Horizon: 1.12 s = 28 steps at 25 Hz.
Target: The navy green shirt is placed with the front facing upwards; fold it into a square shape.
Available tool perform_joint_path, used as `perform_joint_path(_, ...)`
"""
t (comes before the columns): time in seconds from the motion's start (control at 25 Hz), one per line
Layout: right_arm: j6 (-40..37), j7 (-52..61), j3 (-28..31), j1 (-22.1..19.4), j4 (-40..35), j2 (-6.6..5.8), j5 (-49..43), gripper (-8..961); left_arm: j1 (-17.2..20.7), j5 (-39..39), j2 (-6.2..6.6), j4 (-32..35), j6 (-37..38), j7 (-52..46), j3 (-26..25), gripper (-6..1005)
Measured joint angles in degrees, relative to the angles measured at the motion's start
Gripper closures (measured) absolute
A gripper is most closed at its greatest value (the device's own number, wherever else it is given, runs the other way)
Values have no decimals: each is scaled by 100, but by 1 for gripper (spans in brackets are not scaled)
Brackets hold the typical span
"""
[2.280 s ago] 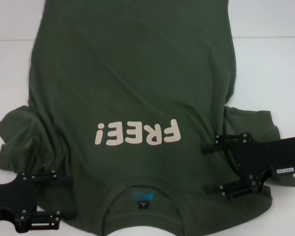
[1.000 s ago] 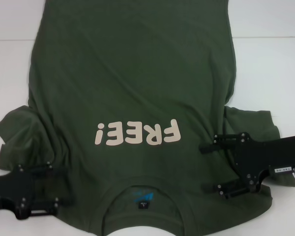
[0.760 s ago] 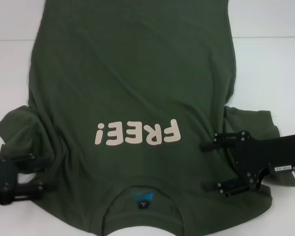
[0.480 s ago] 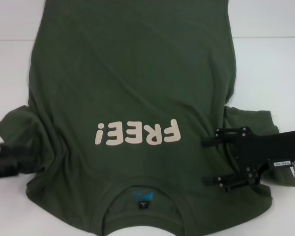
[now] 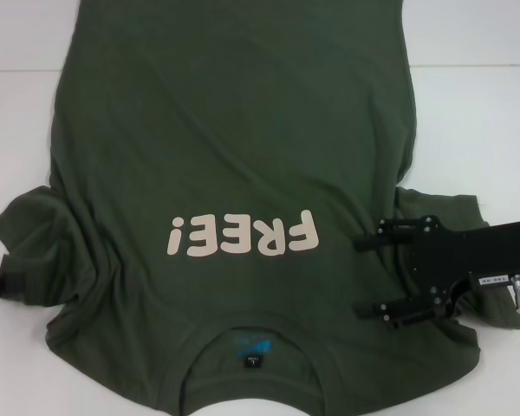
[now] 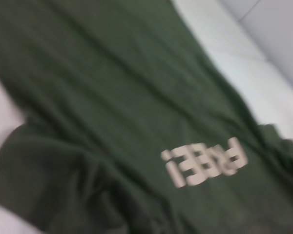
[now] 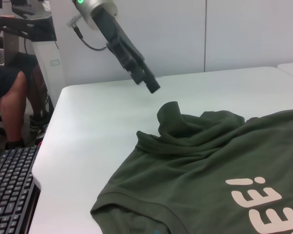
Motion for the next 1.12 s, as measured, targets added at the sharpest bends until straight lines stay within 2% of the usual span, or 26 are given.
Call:
perform_joint_path(0.32, -23, 23, 0, 42, 0, 3, 0, 41, -453, 1268, -300, 244, -450, -415, 19, 236)
perform_joint_path(0.48, -35, 27, 0, 42, 0, 7, 2, 41, -536, 1756, -521, 613, -678, -476, 53, 236)
perform_joint_path(0.6, -40, 28, 0, 25, 0, 12, 2, 41, -596, 1954, -612, 777, -692, -480, 69, 236)
perform_joint_path(0.8, -26, 28, 1, -5, 0, 15, 3, 41, -661, 2188, -659, 856, -792, -491, 71, 236)
perform_joint_path(1.12, -4, 28, 2, -12, 0, 20, 4, 41, -764, 2434, -722, 602, -1111, -477, 189, 237)
